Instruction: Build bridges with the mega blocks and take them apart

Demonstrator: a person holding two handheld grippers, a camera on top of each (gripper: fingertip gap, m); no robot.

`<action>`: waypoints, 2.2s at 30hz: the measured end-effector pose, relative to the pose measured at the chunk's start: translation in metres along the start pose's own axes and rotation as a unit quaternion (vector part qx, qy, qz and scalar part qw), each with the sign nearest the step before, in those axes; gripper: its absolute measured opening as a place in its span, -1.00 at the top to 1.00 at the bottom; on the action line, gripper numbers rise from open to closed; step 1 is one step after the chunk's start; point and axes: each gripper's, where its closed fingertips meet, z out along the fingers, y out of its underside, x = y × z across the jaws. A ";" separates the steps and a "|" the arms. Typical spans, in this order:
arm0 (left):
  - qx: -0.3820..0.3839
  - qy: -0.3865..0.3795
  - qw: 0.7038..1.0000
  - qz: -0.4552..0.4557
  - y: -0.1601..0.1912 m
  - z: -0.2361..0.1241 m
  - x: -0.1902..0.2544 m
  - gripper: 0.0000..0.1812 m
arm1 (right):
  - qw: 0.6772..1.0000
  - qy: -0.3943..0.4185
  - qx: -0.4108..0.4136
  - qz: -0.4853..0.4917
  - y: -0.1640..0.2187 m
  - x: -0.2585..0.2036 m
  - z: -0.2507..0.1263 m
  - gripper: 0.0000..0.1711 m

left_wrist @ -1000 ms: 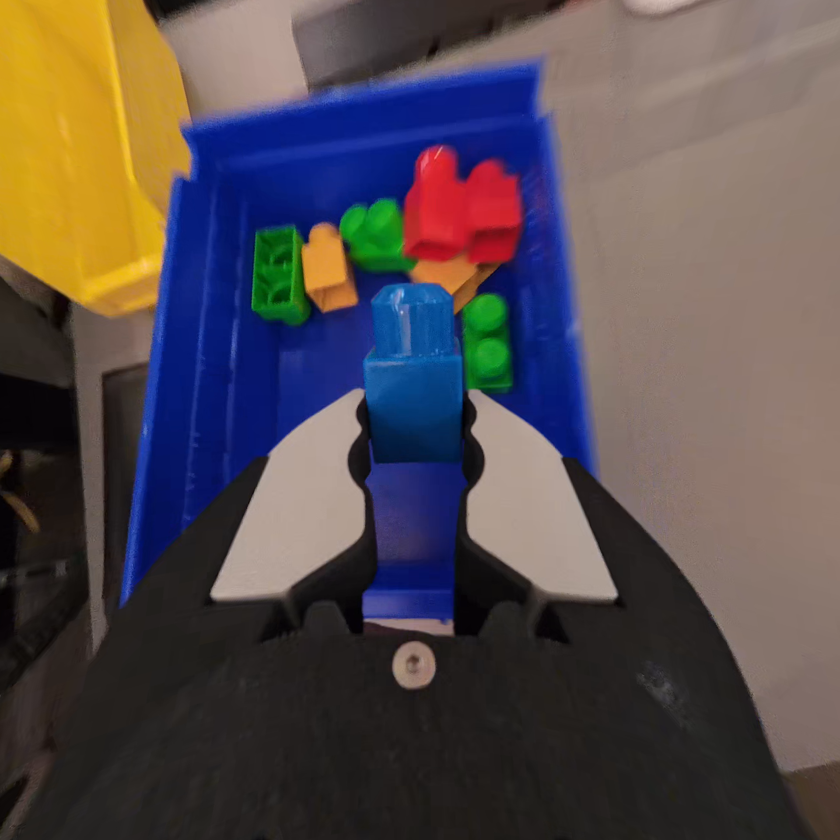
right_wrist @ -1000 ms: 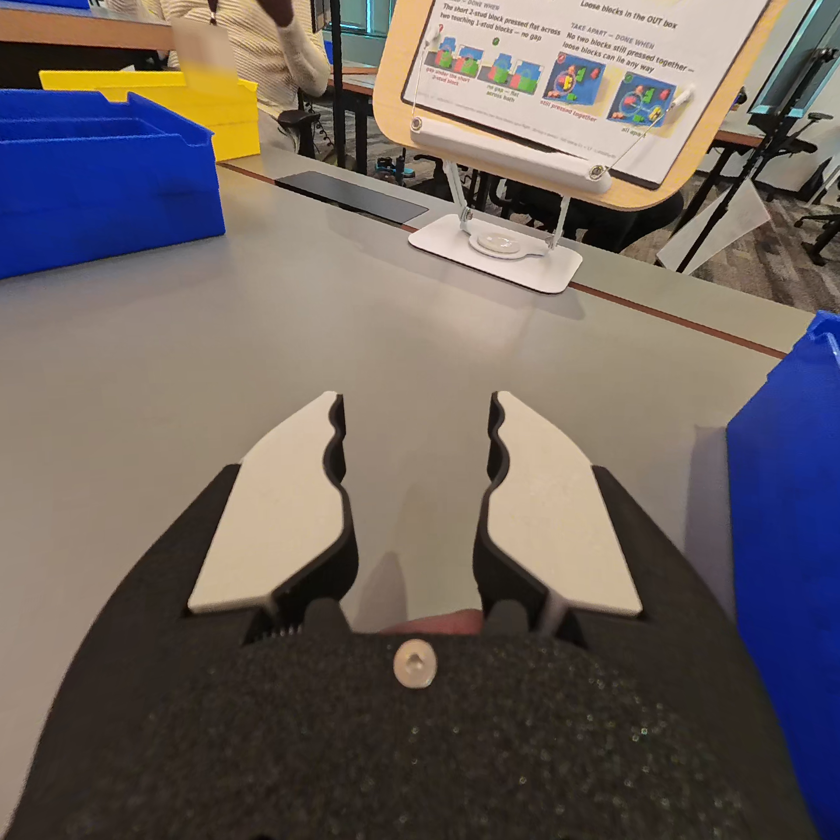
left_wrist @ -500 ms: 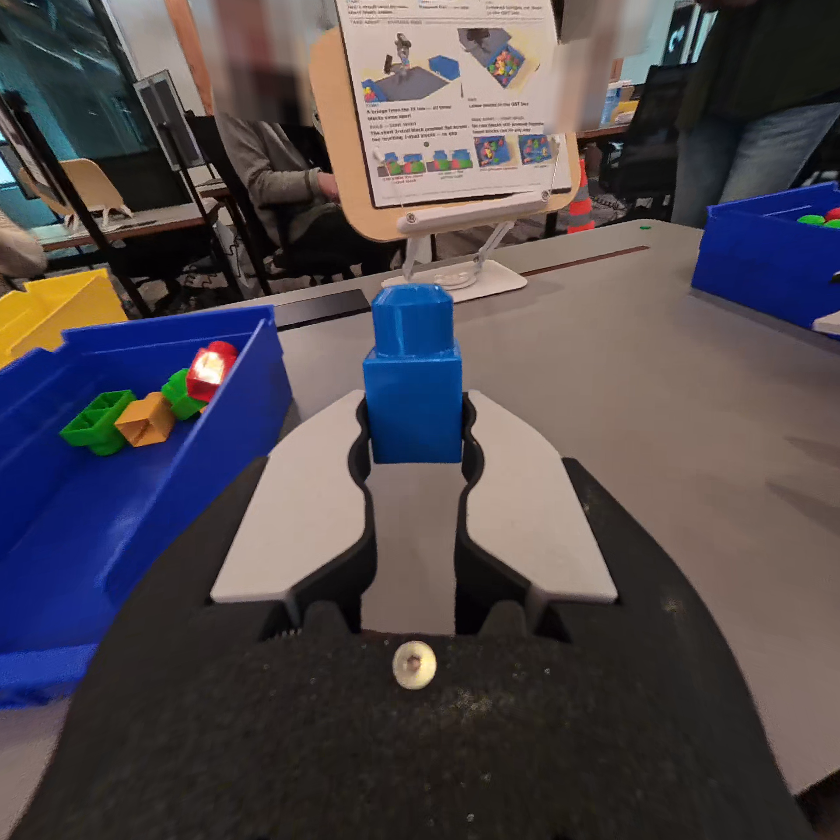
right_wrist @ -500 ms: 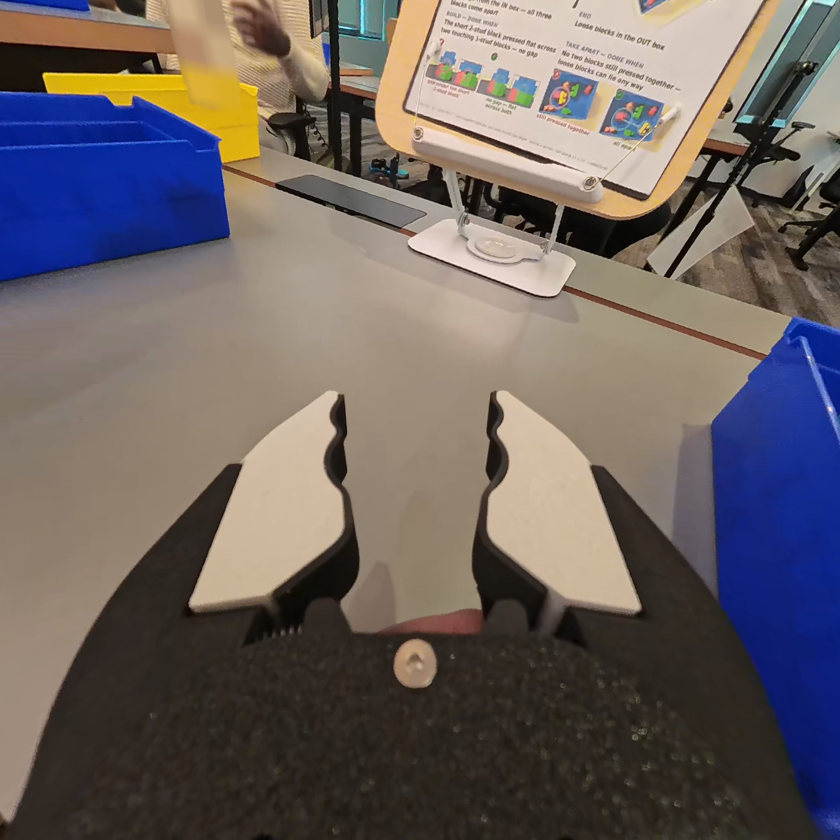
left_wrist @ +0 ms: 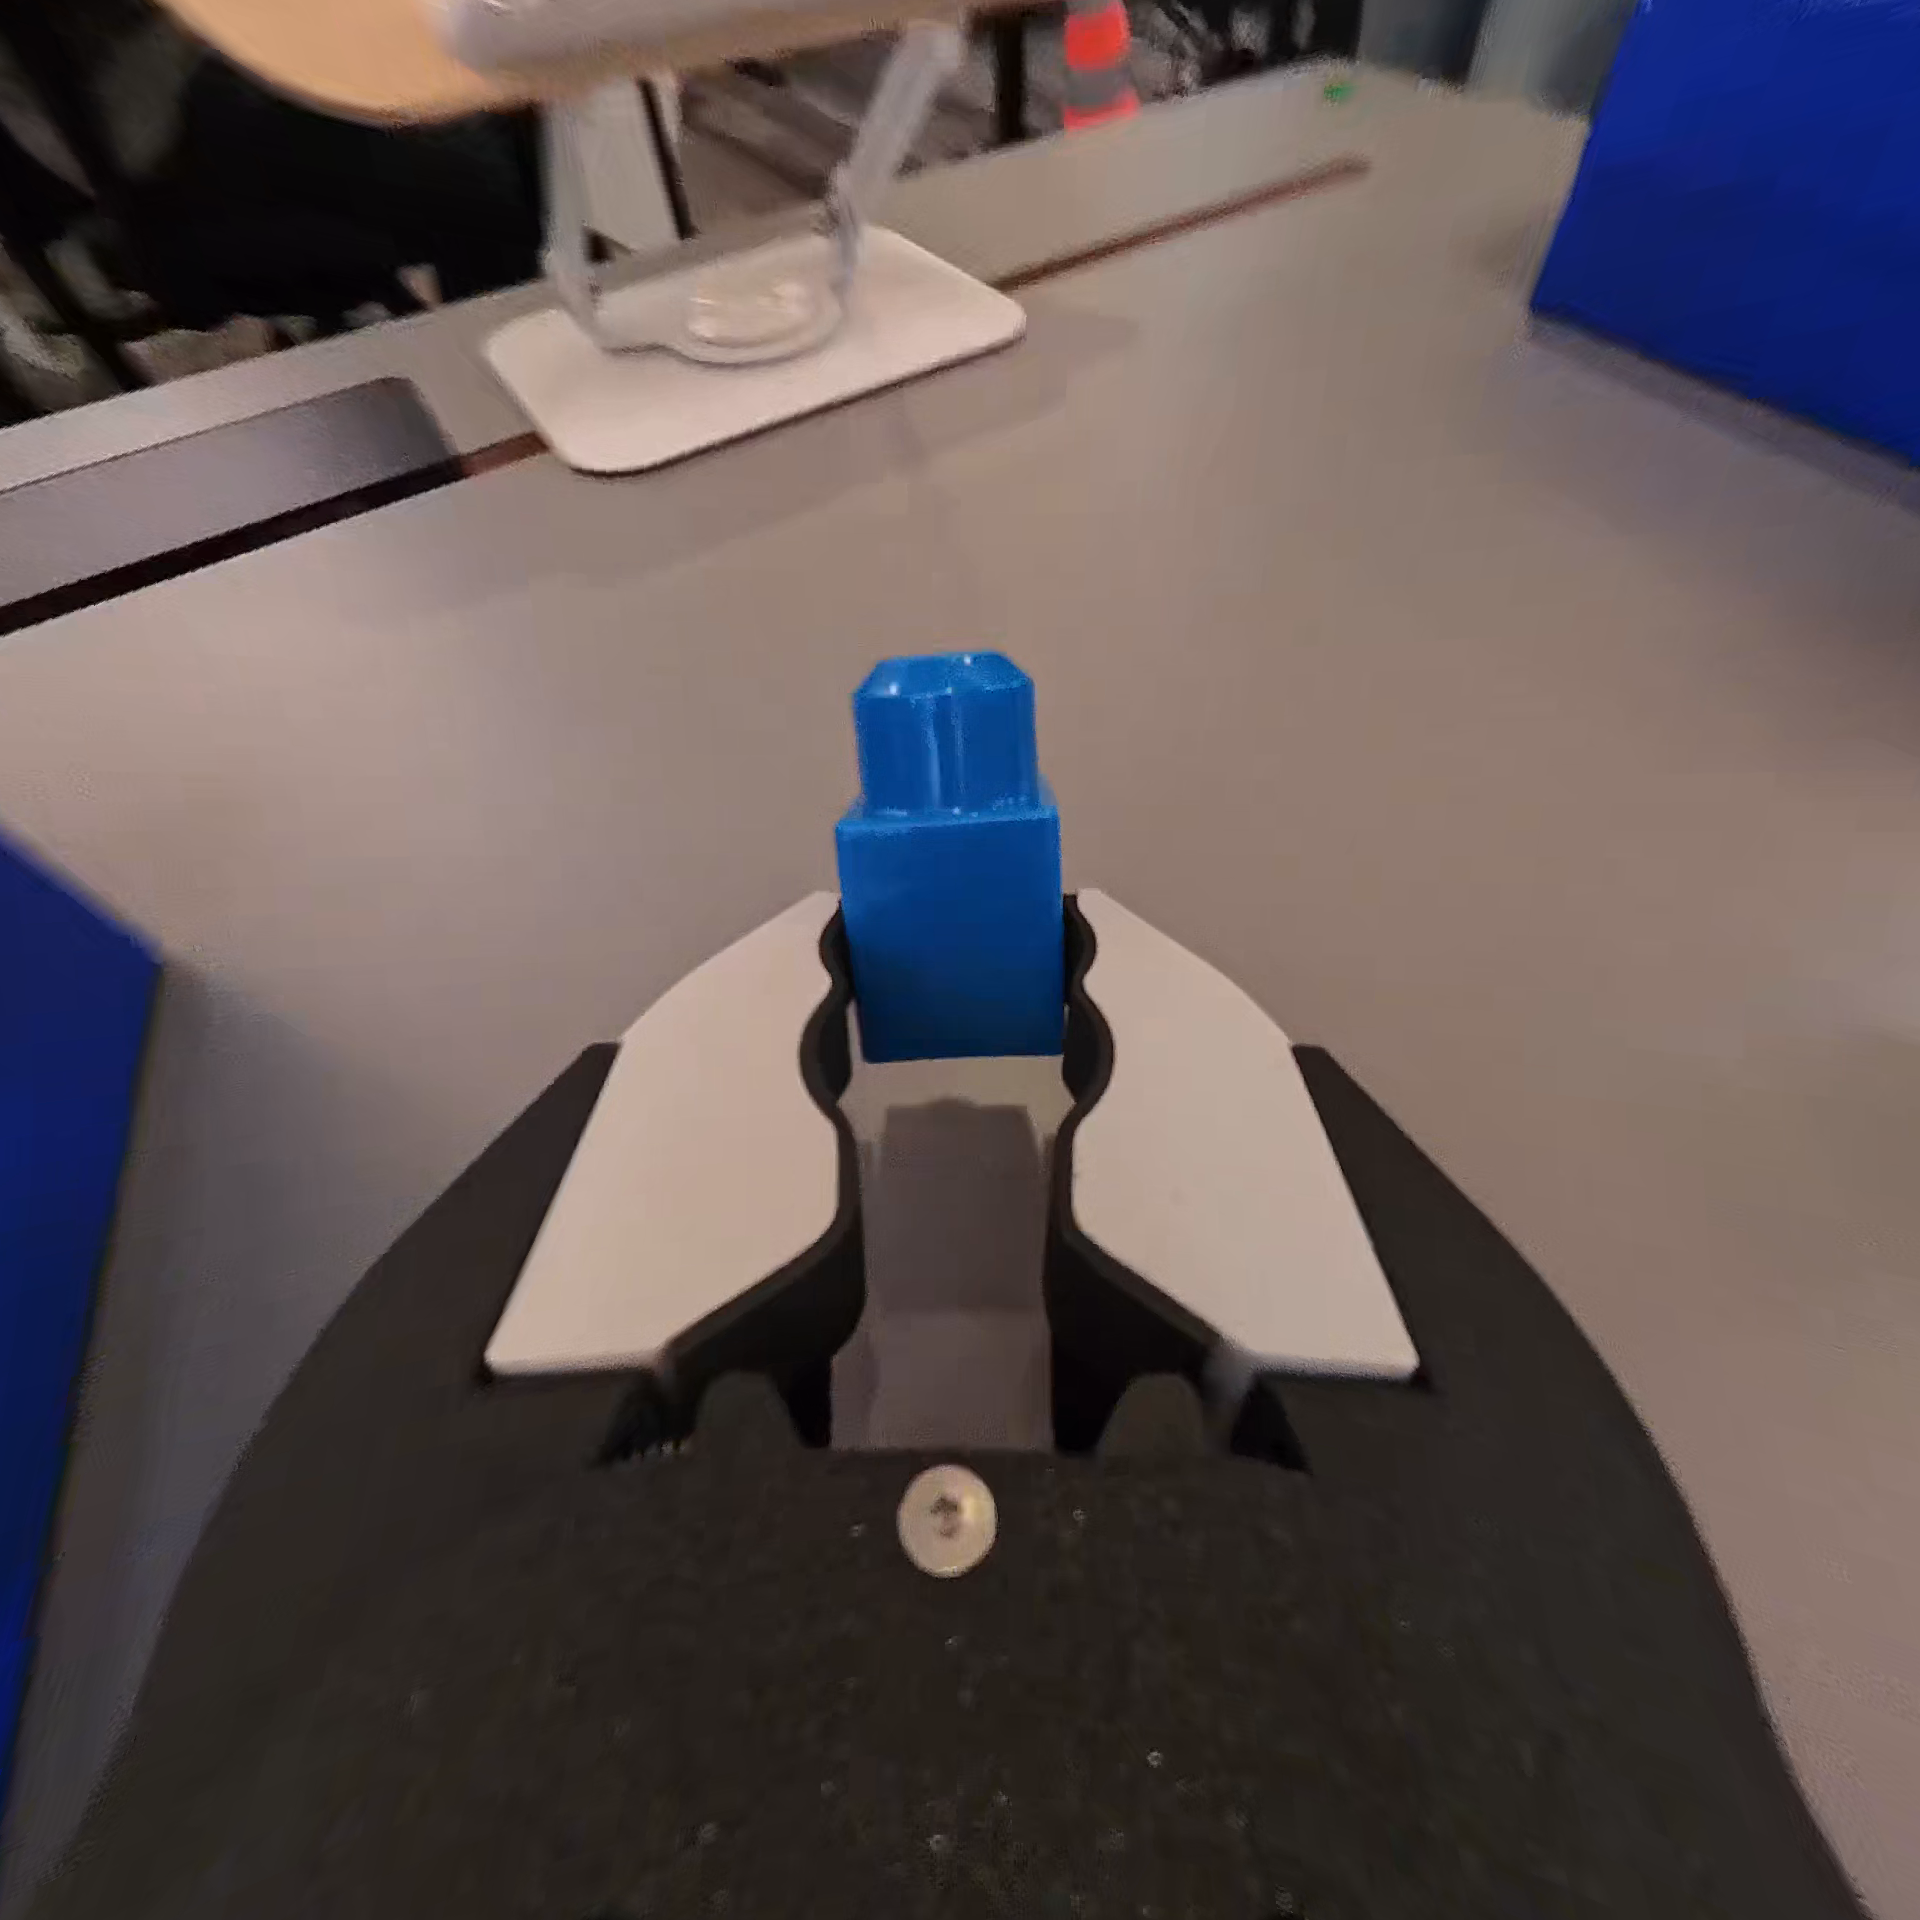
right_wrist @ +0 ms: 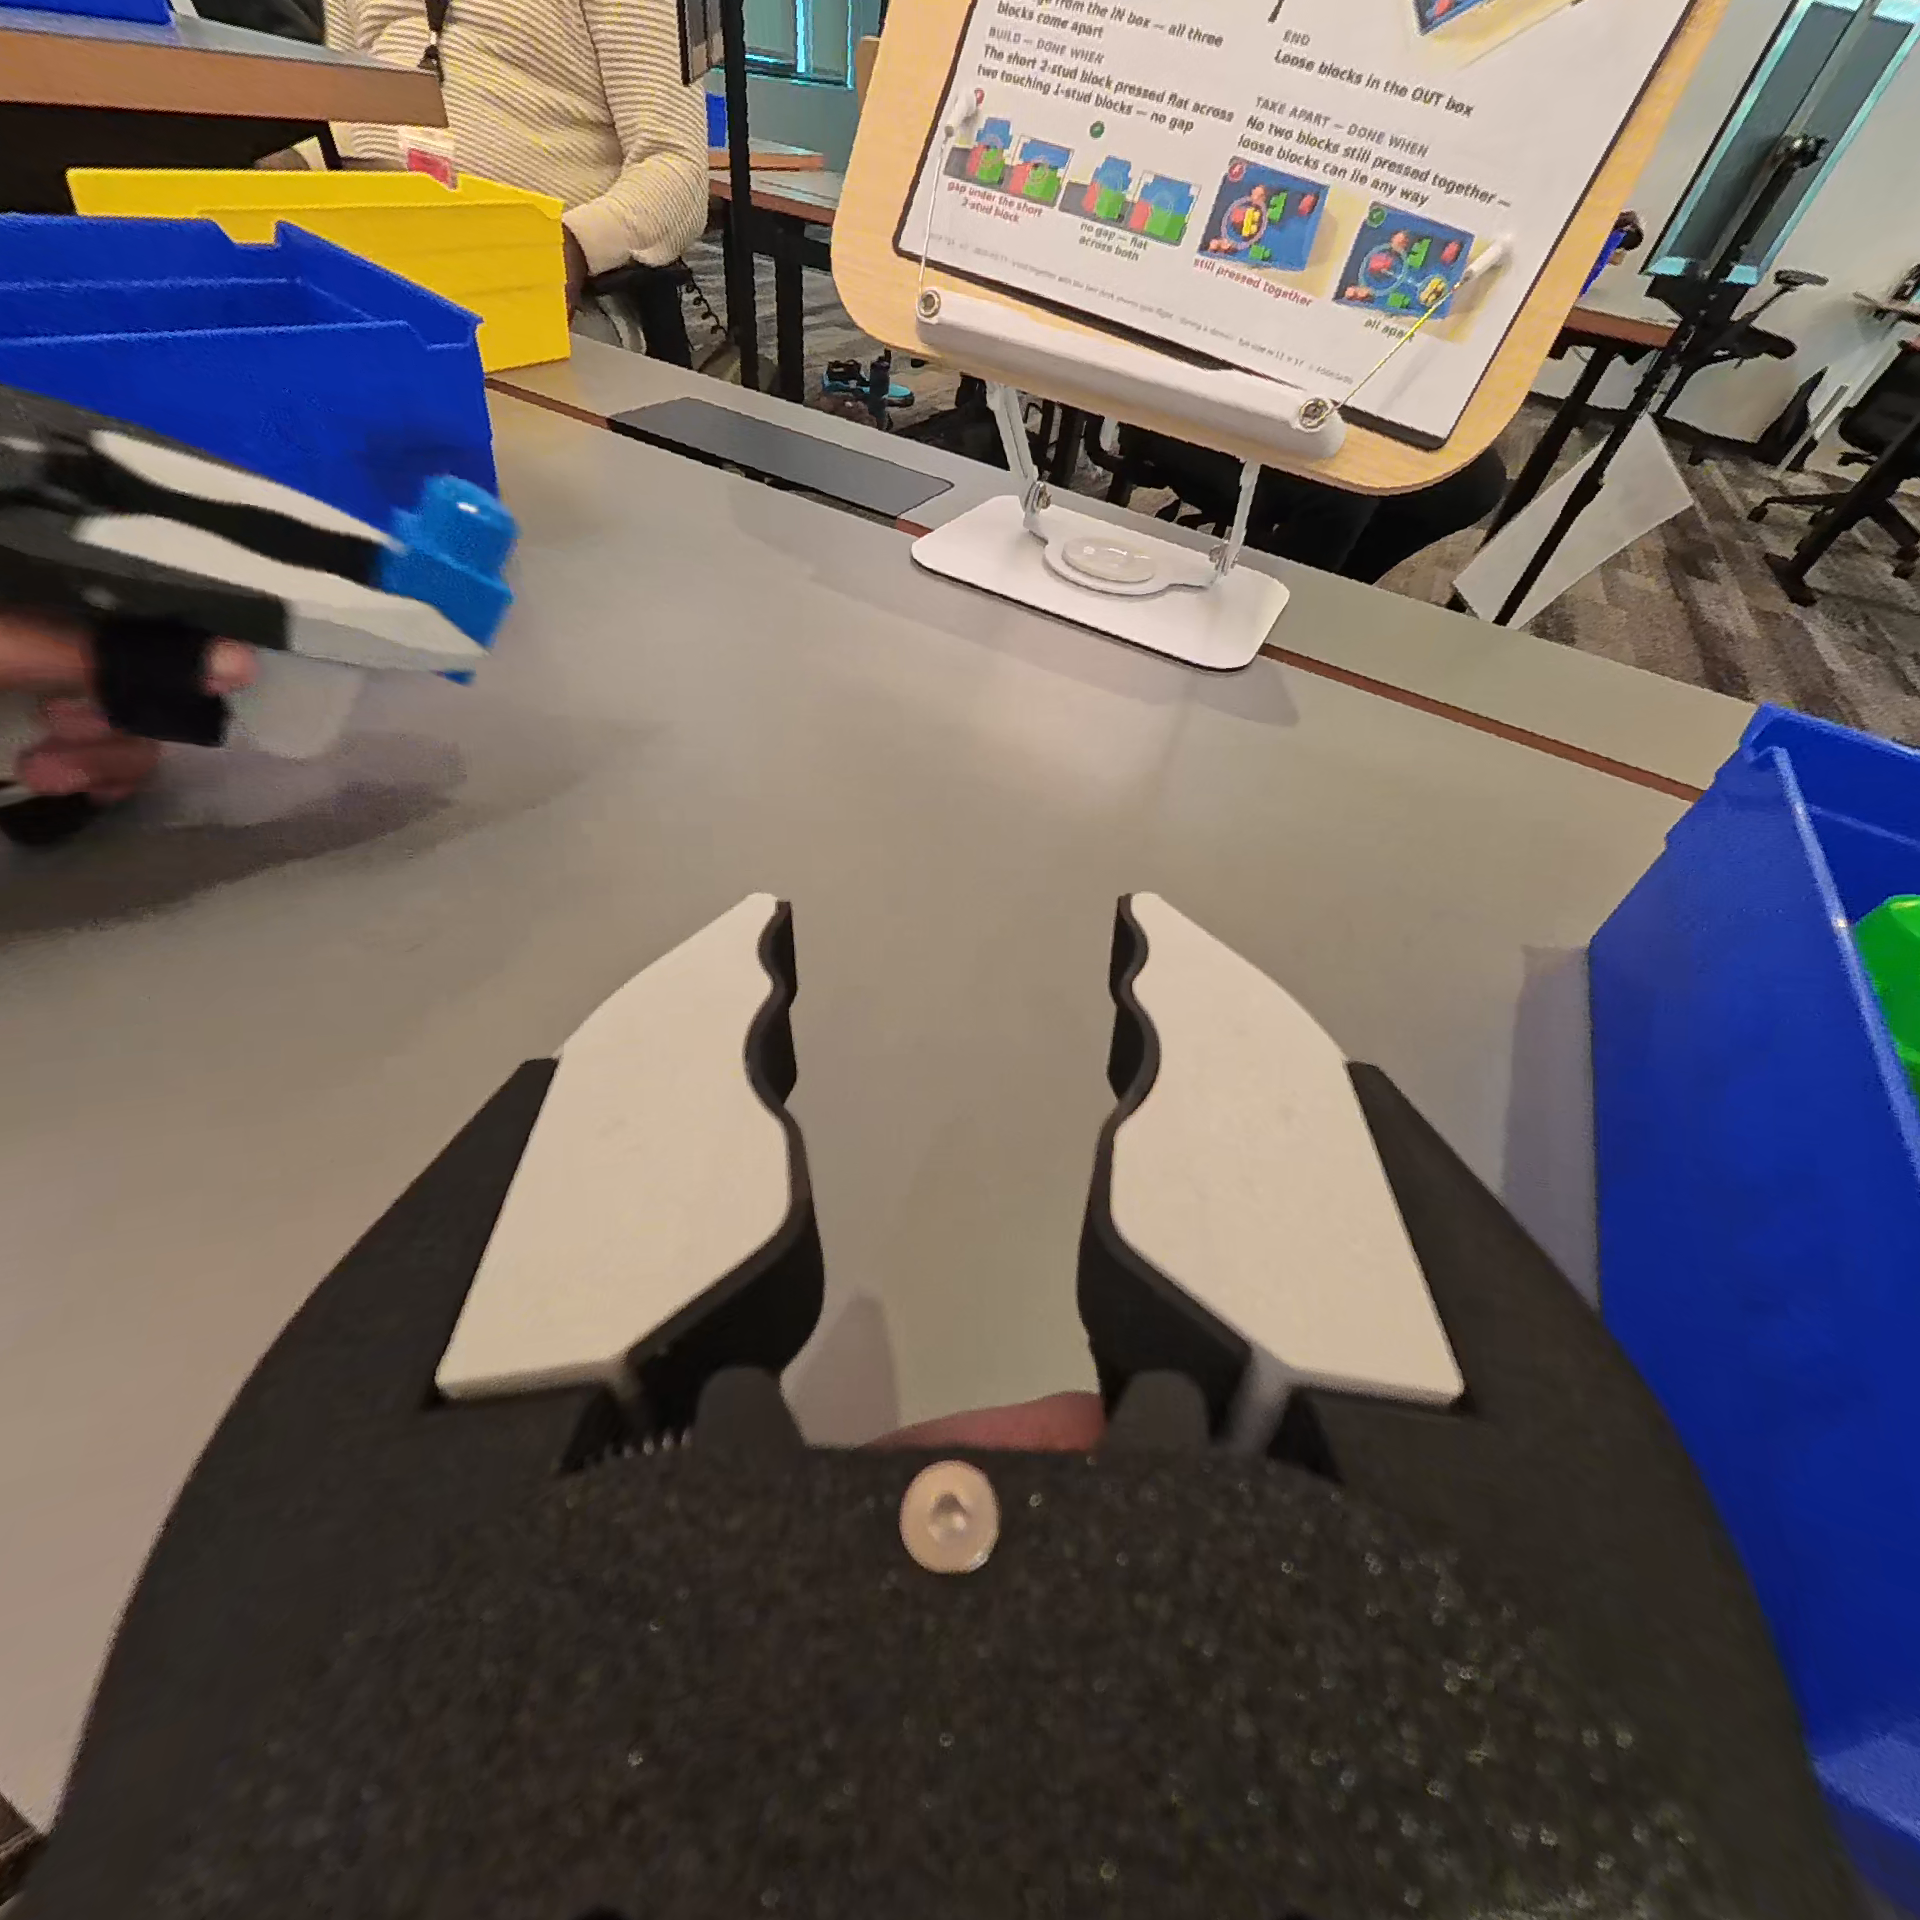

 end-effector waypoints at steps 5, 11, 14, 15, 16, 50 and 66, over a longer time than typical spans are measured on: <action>-0.177 0.045 0.983 0.008 0.026 0.034 0.013 0.59 | 1.000 0.001 -0.001 0.000 -0.001 0.004 -0.001 0.33; -0.262 0.028 0.963 0.052 0.039 0.030 0.015 0.59 | 1.000 0.003 -0.006 0.002 0.003 0.010 0.002 0.33; -0.289 0.035 0.955 0.063 0.042 0.025 0.019 0.59 | 1.000 0.001 -0.009 0.007 0.006 0.011 0.004 0.33; -0.289 0.036 0.954 0.063 0.042 0.026 0.020 0.59 | 1.000 0.001 -0.010 0.007 0.007 0.010 0.004 0.33; -0.290 0.041 0.954 0.061 0.043 0.026 0.022 0.59 | 1.000 0.000 -0.011 0.007 0.008 0.010 0.005 0.33; 0.143 -0.155 0.974 -0.087 0.031 -0.183 0.015 -0.09 | 0.999 -0.032 -0.042 0.007 0.021 -0.018 0.018 0.23; -0.036 -0.130 0.991 -0.025 -0.032 -0.170 -0.129 0.02 | 0.998 -0.036 -0.040 0.016 0.022 -0.006 0.024 0.25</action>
